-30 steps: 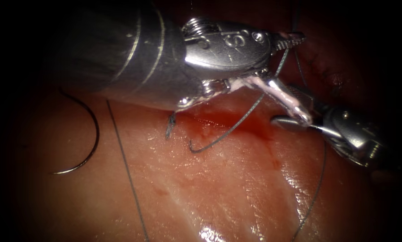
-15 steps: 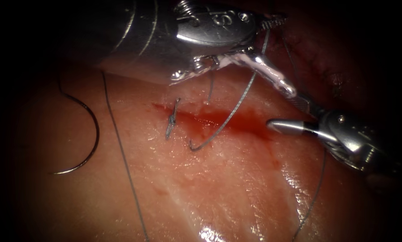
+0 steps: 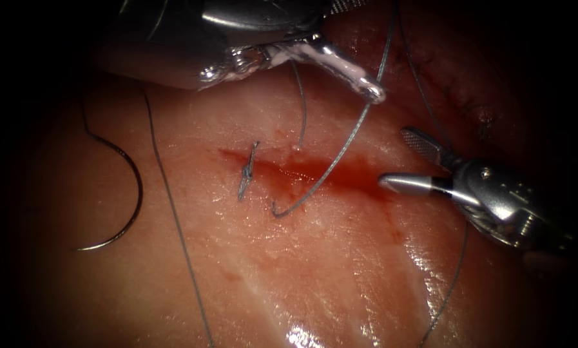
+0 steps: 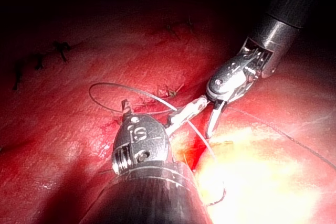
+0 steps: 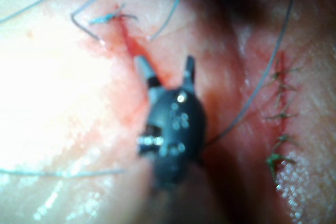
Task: Wound Closure
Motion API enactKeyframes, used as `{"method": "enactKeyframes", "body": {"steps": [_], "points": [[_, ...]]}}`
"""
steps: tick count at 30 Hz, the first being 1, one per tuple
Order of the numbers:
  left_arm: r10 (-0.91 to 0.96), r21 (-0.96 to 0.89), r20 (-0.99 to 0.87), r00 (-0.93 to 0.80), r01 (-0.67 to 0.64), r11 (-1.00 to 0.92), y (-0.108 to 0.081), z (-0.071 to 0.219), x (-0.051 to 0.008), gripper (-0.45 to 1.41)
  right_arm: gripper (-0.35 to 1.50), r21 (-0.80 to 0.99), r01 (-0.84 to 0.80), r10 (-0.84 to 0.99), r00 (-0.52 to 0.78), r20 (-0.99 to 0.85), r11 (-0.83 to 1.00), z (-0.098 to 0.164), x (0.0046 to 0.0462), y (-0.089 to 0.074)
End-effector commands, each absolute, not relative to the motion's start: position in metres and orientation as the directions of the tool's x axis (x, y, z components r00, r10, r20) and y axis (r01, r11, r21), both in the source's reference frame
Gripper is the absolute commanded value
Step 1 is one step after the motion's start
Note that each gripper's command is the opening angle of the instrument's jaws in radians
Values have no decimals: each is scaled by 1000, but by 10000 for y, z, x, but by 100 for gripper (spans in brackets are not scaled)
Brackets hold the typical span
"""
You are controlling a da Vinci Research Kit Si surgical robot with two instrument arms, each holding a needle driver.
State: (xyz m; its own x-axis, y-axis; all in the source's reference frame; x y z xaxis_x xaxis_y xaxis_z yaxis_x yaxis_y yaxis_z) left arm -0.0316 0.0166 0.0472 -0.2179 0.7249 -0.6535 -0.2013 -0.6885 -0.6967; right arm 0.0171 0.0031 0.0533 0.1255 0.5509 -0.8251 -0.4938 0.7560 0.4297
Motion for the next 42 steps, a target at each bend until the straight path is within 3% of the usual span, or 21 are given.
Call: {"method": "enactKeyframes", "body": {"steps": [1, 5, 8, 12, 16, 17, 19, 20, 33, 42], "points": [[743, -715, -632, -222, -204, -669, 158, 485, -320, 103, 146, 432, -491, 552, 124, -824, 756, 539, 178, 27], [769, -742, -597, -228, -209, -637, 153, 495, -313, 100, 146, 432, -492, 552, 124, -824, 756, 539, 178, 27], [780, -765, -586, -218, -169, -622, 154, 498, -318, 84, 146, 432, -491, 552, 123, -825, 756, 539, 181, 27], [807, -808, -558, -192, -95, -582, 154, 498, -342, 69, 148, 432, -490, 552, 125, -825, 757, 540, 183, 26], [808, -810, -558, -191, -85, -580, 154, 511, -360, 66, 148, 432, -489, 551, 125, -825, 758, 539, 183, 25], [806, -810, -560, -191, -81, -581, 156, 516, -360, 53, 148, 432, -489, 551, 125, -825, 758, 539, 183, 25], [804, -810, -562, -192, -70, -583, 161, 521, -356, 4, 148, 432, -489, 551, 125, -825, 758, 539, 183, 24], [803, -810, -563, -193, -61, -583, 164, 524, -351, -45, 148, 432, -489, 551, 125, -825, 758, 539, 184, 24], [700, -690, -701, -137, -117, -714, 87, 482, -276, -45, 146, 465, -425, 554, 110, -825, 777, 508, 210, 10], [687, -671, -723, -76, -158, -724, 50, 471, -227, -45, 131, 520, -219, 549, 98, -830, 826, 456, 301, -29]]}}
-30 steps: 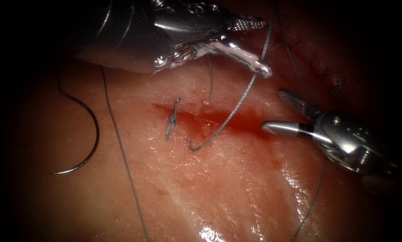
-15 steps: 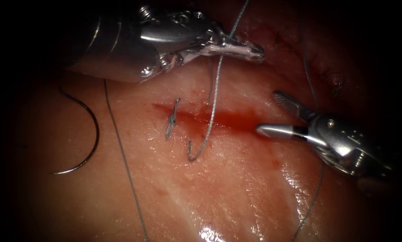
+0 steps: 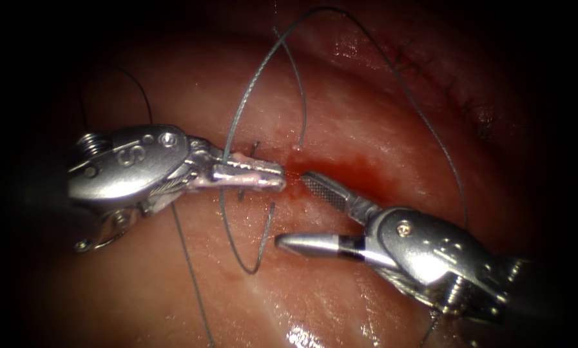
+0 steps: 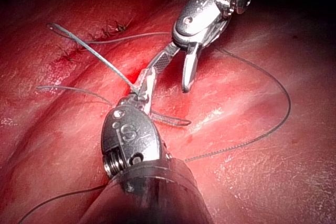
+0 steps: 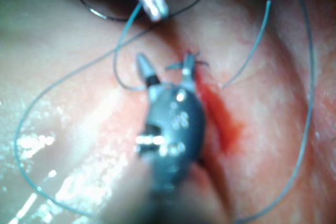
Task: Wound Closure
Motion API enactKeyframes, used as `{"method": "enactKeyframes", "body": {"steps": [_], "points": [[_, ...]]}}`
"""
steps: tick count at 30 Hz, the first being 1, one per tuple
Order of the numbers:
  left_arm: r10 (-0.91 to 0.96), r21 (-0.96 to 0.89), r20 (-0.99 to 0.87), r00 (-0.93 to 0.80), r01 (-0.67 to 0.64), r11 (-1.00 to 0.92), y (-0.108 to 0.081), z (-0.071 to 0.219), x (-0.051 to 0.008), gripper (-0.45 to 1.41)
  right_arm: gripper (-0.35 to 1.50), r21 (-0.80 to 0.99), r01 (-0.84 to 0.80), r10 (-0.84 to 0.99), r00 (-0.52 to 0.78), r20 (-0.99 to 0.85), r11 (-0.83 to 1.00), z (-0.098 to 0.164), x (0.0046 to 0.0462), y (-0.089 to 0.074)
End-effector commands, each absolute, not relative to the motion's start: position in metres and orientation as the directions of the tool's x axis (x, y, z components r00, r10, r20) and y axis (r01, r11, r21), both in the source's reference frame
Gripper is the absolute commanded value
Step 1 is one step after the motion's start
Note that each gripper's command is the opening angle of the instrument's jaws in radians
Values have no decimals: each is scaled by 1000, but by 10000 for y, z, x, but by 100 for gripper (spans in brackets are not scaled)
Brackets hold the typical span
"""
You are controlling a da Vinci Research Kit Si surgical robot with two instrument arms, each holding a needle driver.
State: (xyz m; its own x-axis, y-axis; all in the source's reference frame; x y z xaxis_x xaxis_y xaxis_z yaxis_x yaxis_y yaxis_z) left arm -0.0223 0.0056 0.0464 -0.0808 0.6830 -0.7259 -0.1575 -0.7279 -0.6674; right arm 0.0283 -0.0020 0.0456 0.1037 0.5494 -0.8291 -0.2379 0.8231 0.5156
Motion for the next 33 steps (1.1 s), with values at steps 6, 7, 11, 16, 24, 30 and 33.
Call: {"method": "enactKeyframes", "body": {"steps": [6, 7, 11, 16, 24, 30, 33], "points": [[677, -660, -733, -56, -182, -729, 52, 469, -218, -45, 130, 520, -172, 539, 83, -838, 836, 458, 344, -38], [678, -659, -733, -57, -187, -729, 52, 469, -219, -45, 130, 522, -172, 540, 82, -838, 836, 461, 352, -40], [678, -659, -733, -56, -188, -728, 51, 468, -222, -45, 130, 521, -183, 541, 87, -836, 834, 467, 365, -43], [676, -659, -734, -55, -182, -730, 46, 465, -224, -45, 130, 518, -213, 545, 92, -833, 828, 468, 371, -37], [673, -656, -738, -55, -178, -734, 40, 466, -224, -45, 66, 523, -224, 551, 81, -831, 822, 465, 373, -28], [674, -657, -736, -56, -180, -732, 42, 465, -222, -45, -35, 523, -209, 549, 95, -830, 826, 470, 362, -31], [630, -604, -773, -76, -220, -766, 46, 463, -225, 49, -35, 513, -216, 542, 108, -833, 831, 485, 356, -33]]}}
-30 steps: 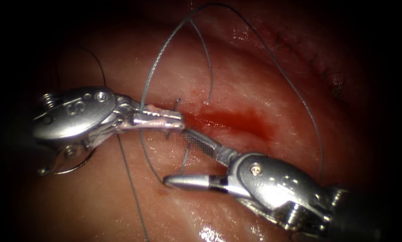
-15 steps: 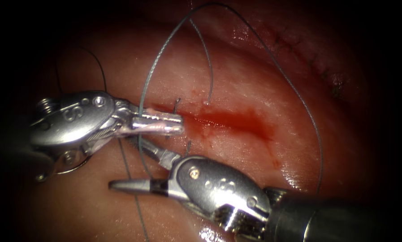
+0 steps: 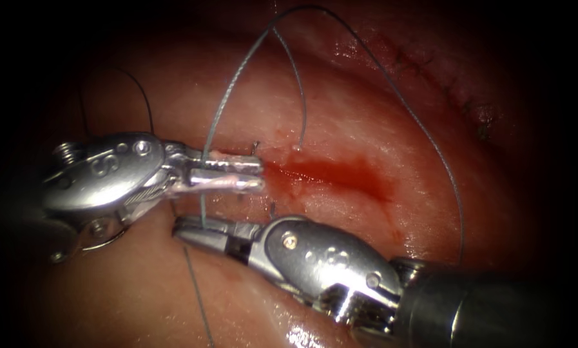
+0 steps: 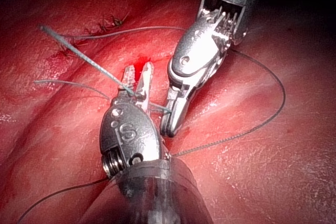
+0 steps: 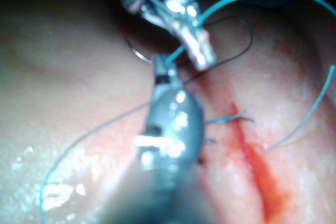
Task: Wound Closure
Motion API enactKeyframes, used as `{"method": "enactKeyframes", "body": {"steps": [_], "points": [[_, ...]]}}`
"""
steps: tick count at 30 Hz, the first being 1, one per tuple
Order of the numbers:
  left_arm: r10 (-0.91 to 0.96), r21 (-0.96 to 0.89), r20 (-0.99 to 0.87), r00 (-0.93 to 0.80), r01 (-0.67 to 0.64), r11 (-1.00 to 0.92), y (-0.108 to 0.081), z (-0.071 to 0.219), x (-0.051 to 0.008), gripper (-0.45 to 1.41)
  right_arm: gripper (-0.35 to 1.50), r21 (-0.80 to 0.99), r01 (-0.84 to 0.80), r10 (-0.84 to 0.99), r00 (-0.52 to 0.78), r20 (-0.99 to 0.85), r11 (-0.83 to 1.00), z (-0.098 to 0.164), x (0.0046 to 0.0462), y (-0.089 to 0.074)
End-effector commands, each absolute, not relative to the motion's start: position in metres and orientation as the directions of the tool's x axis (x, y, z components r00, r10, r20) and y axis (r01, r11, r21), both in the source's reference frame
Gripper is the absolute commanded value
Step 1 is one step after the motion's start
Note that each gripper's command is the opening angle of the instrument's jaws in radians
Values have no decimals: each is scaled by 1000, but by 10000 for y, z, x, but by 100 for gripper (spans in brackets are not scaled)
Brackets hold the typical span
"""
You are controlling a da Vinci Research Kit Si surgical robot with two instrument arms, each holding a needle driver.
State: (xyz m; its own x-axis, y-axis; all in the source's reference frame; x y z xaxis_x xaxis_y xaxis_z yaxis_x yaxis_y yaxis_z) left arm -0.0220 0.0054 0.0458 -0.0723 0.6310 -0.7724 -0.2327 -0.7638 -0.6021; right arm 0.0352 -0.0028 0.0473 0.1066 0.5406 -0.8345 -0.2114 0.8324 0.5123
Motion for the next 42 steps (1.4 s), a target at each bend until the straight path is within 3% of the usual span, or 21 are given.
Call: {"method": "enactKeyframes", "body": {"steps": [1, 4, 12, 17, 24, 28, 34, 36, 42], "points": [[627, -598, -775, -79, -226, -769, 47, 463, -226, 71, -35, 511, -218, 541, 109, -834, 831, 488, 354, -33], [627, -592, -773, -96, -246, -768, 49, 462, -230, 116, -35, 505, -239, 540, 116, -833, 830, 499, 344, -29], [682, -624, -700, -211, -285, -728, 76, 453, -216, 133, -35, 490, -245, 531, 147, -834, 837, 512, 339, -41], [748, -682, -633, -200, -314, -661, 103, 455, -203, 126, -35, 448, -254, 496, 172, -851, 857, 512, 342, -52], [858, -819, -490, -152, -255, -513, 124, 502, -173, 118, -35, 215, -272, 285, 255, -924, 938, 499, 344, -76], [920, -880, -372, -122, -270, -391, 130, 514, -163, 103, -35, 127, -270, 211, 311, -927, 954, 501, 349, -91], [983, -954, -147, -113, -248, -171, 119, 514, -180, 98, -35, 103, -258, 189, 338, -922, 961, 507, 355, -98], [993, -968, -37, -108, -241, -62, 119, 513, -187, 86, -35, 98, -256, 184, 339, -922, 962, 506, 355, -97], [986, -958, -9, -164, -283, -56, 125, 522, -198, 79, -35, 94, -254, 180, 340, -923, 963, 501, 355, -99]]}}
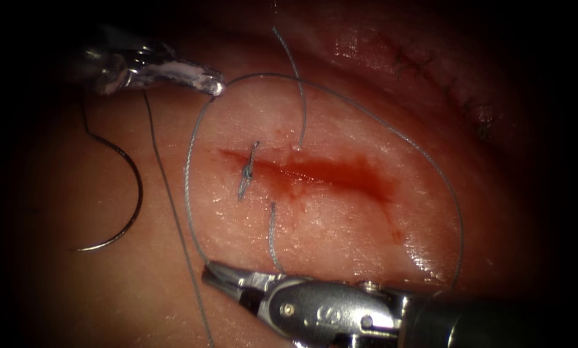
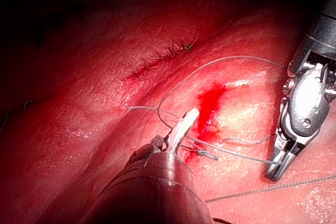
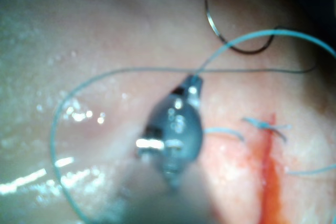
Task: Wound Closure
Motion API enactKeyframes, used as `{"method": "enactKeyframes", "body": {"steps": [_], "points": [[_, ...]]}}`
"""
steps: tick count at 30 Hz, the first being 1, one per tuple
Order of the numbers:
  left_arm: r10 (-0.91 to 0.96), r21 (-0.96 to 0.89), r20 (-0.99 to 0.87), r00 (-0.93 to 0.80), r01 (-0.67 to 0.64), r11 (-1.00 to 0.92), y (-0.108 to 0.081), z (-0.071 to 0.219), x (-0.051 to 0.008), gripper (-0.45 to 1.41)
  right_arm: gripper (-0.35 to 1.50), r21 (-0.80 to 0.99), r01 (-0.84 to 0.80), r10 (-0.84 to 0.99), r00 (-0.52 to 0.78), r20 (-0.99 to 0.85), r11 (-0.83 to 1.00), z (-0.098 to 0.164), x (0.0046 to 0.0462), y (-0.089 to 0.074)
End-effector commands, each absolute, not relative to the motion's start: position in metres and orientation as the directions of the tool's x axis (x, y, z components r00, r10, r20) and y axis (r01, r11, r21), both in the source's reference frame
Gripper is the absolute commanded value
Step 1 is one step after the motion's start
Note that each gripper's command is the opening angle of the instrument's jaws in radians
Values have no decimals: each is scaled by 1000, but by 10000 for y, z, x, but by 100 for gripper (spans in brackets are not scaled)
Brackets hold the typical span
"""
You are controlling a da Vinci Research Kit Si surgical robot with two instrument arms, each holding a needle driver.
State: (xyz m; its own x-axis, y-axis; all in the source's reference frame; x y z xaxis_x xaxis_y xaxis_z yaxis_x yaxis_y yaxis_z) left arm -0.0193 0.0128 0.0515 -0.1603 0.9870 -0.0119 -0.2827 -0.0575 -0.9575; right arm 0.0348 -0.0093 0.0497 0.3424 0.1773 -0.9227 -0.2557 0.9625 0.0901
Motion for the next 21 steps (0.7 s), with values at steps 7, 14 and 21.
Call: {"method": "enactKeyframes", "body": {"steps": [7, 14, 21], "points": [[974, -940, 16, -227, -336, -63, 116, 538, -214, 79, -35, 95, -252, 179, 339, -924, 963, 499, 356, -100], [965, -935, 35, -260, -350, -61, 124, 547, -217, -35, -35, 89, -249, 174, 340, -924, 964, 497, 356, -102], [975, -929, 3, -220, -361, -79, 141, 529, -205, -45, -35, 90, -245, 172, 338, -925, 965, 497, 352, -103]]}}
